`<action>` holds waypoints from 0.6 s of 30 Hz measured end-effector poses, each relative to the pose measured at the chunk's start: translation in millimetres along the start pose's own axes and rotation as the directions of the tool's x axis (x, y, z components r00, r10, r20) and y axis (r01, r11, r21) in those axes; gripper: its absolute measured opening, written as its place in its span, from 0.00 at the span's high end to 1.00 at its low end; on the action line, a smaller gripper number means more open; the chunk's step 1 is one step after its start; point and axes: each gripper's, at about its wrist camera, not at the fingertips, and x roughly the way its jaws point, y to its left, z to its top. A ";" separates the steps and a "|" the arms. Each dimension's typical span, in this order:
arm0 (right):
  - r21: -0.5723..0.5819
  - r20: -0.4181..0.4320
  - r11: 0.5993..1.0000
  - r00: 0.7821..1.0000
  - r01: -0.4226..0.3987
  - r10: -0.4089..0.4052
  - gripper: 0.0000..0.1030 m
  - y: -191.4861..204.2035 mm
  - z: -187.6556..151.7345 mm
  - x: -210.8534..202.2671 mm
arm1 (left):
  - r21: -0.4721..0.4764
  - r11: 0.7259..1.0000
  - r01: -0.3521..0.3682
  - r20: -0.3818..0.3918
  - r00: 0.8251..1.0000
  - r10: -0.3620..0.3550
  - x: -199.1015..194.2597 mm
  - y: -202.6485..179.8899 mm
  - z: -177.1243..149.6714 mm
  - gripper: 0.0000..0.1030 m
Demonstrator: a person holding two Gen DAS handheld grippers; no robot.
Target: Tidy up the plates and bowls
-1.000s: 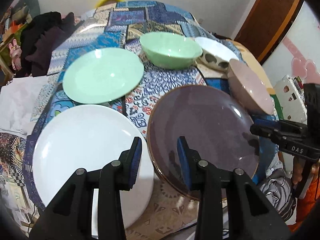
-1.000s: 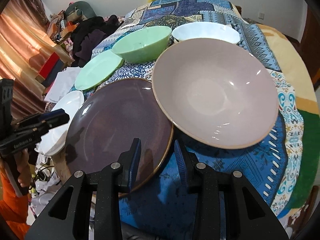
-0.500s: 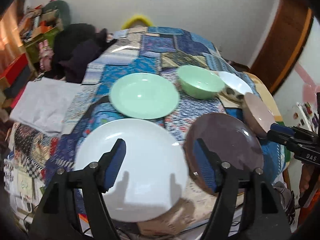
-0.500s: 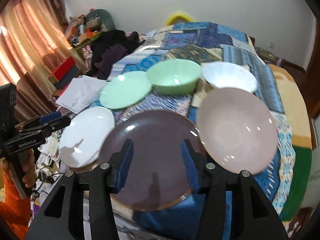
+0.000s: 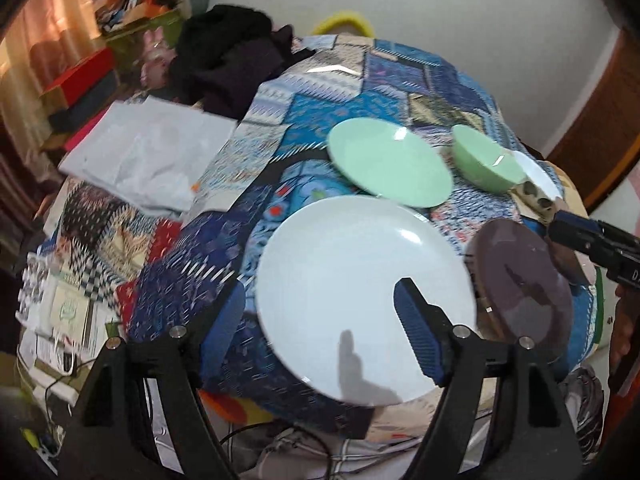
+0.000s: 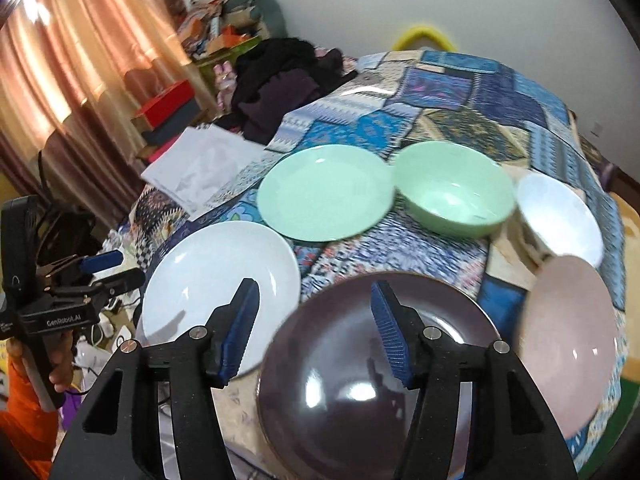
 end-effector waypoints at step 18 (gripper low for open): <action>-0.061 -0.232 0.995 0.971 -0.073 0.057 0.53 14.9 16.7 91.0 | -0.117 0.991 0.057 -0.167 0.983 -0.077 42.2 30.3 -26.8 0.45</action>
